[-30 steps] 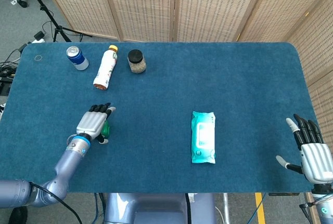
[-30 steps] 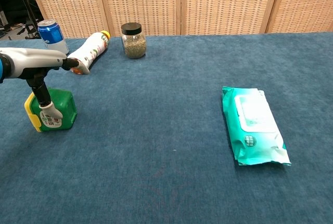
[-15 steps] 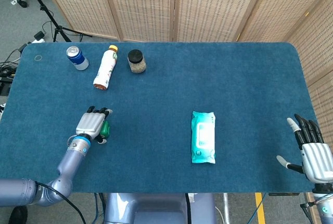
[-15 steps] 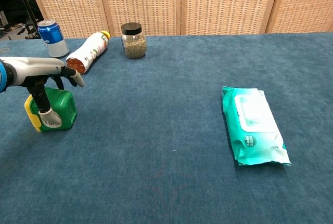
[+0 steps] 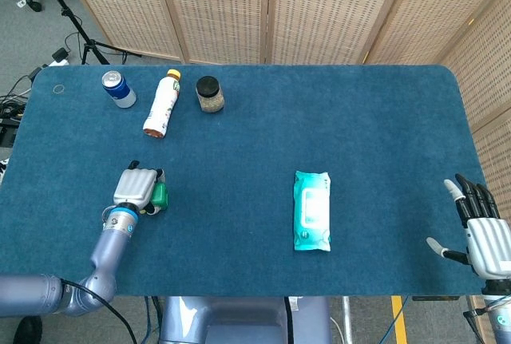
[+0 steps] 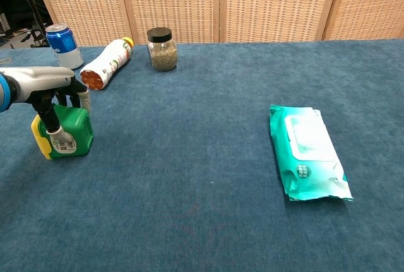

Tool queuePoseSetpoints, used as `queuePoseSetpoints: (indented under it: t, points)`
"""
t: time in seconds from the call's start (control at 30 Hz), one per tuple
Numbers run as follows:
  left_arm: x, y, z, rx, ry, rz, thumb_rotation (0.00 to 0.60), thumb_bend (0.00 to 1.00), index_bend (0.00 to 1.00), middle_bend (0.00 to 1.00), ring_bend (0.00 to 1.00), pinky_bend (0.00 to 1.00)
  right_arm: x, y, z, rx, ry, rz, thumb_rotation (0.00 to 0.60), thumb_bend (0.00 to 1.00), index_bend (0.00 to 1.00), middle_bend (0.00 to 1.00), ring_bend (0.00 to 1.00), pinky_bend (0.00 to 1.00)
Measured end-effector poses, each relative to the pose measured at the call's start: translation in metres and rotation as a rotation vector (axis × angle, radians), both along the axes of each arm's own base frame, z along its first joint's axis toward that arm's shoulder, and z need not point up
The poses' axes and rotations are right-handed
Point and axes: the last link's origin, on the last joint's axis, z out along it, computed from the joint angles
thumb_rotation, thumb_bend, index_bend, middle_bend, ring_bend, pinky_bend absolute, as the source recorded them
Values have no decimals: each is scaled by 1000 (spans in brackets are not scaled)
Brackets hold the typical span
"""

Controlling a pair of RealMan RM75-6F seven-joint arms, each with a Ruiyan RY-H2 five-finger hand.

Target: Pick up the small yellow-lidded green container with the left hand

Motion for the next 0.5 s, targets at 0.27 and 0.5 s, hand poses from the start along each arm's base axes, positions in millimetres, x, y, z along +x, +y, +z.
queuePoseSetpoints:
  t: [0.27,0.5]
  points:
    - [2,0,5,22,-86,-24,600,295,531,512,423,115,-1,0,0,2,-4,-2,600,0,0,0,0,0]
    - [14,-2,16,47,-350,-99,600,288,548,547,431,114,0,0,-3,13,2,-2,600,0,0,0,0,0]
